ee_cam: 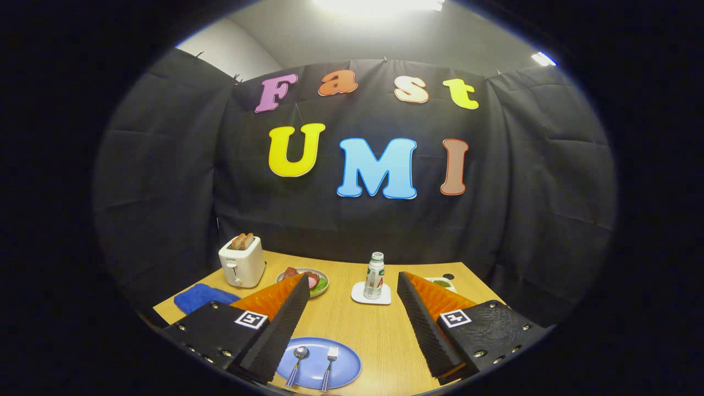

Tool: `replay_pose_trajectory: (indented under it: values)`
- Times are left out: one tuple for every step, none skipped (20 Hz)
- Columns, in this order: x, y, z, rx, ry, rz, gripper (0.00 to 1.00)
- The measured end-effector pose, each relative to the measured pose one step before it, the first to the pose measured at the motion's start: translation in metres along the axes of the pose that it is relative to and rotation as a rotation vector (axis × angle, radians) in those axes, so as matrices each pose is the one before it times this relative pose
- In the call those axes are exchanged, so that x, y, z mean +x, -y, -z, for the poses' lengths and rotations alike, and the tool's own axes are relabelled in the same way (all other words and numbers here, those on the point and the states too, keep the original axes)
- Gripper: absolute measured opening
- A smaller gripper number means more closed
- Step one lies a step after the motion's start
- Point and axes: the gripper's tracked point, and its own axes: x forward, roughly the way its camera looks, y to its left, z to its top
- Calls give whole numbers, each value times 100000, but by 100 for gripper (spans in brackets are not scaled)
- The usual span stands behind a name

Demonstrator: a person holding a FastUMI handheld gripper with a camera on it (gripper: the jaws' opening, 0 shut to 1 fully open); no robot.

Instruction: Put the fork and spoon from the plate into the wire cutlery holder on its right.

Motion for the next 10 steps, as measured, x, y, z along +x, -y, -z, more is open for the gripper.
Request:
replay_pose_trajectory:
  values:
    - [48,257,-500,-167,1642,786,98]
    - [17,17,-172,-853,627,397,98]
    - [29,-43,226,-1376,-762,85,98]
    - [-29,-95,475,-1353,-1043,-121,98]
    - [-68,-10,203,-1057,-994,119,98]
    - [-101,-160,92,-408,-516,-139,98]
    - [-68,-17,-13,-590,-125,455,98]
    - [115,72,178,-782,-369,289,98]
    - [124,-263,271,-590,-965,-638,98]
    - [225,-422,617,-462,-1578,-926,98]
